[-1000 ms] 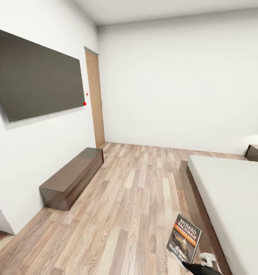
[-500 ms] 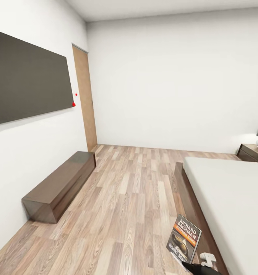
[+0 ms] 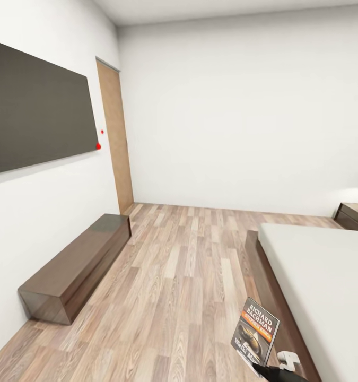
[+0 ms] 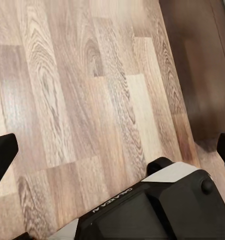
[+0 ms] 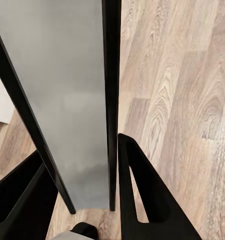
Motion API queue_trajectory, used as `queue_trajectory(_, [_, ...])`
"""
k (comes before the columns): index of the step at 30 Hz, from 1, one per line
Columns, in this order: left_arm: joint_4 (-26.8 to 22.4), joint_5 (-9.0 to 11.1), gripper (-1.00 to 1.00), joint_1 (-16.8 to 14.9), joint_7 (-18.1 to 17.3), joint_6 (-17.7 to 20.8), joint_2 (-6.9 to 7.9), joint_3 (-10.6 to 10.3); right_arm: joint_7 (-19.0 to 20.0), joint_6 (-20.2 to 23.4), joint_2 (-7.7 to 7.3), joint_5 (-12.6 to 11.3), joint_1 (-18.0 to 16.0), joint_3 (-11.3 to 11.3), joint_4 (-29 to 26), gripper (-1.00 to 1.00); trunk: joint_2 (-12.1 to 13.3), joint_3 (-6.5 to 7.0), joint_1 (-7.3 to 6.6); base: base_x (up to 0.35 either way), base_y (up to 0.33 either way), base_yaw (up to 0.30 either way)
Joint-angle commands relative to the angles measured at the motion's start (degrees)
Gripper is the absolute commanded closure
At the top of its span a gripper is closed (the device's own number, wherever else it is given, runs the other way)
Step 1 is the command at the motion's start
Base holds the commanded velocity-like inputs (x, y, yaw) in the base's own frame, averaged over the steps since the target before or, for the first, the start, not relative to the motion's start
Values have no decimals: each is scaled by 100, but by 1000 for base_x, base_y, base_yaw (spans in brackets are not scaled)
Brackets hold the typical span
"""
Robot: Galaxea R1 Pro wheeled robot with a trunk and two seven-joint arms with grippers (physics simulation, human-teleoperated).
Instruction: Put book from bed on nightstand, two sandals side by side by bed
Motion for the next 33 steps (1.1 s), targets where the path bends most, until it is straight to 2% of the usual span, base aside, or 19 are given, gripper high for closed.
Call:
queue_trajectory(1, [1,-61,-100,120,-6,-39,-44,48,6,37,-6,-73,-4,35,-7,100,-7,-8,4,292,0,0])
queue_trajectory(3, [-6,-72,-100,487,-4,-60,-87,48,9,37,-6,-73,-4,35,-8,100,-7,-8,4,276,0,0])
queue_trajectory(4, [-9,-76,-100,569,-4,-66,-98,48,9,37,-6,-73,-4,35,-9,100,-7,-8,4,248,0,0])
queue_trajectory(7, [-14,-73,-100,637,-4,-71,-200,48,9,37,-6,-73,-4,35,-8,100,-7,-8,4,231,0,0])
queue_trajectory(8, [-15,-69,-100,649,-4,-79,-301,48,10,37,-6,-73,-4,35,-10,100,-7,-8,4,206,0,0])
queue_trajectory(12, [-23,-51,-100,658,-36,-226,-343,67,14,37,-6,-73,-4,35,-10,100,-7,-8,4,181,0,0])
queue_trajectory(15, [-23,-46,-100,658,-71,-398,-343,78,15,37,-6,-73,-4,35,-13,100,-7,-8,4,106,0,0])
queue_trajectory(20, [-64,-37,-100,655,-88,-451,-310,92,15,37,-6,-73,-4,35,-13,100,-7,-8,4,25,0,0])
queue_trajectory(29, [-693,-2,-100,653,-128,-441,-195,132,15,37,-6,-73,-4,35,-14,100,-7,-8,4,60,0,0])
queue_trajectory(31, [-790,-2,-100,652,-351,-435,-197,134,15,37,-6,-73,-4,35,-10,100,-7,-8,4,126,0,0])
queue_trajectory(32, [-838,-2,-100,650,-685,-429,-196,135,15,37,-6,-73,-4,35,-9,100,-7,-8,4,130,0,0])
queue_trajectory(33, [-867,-2,-100,648,-812,-425,-194,135,15,37,-6,-73,-4,35,-8,100,-7,-8,4,131,0,0])
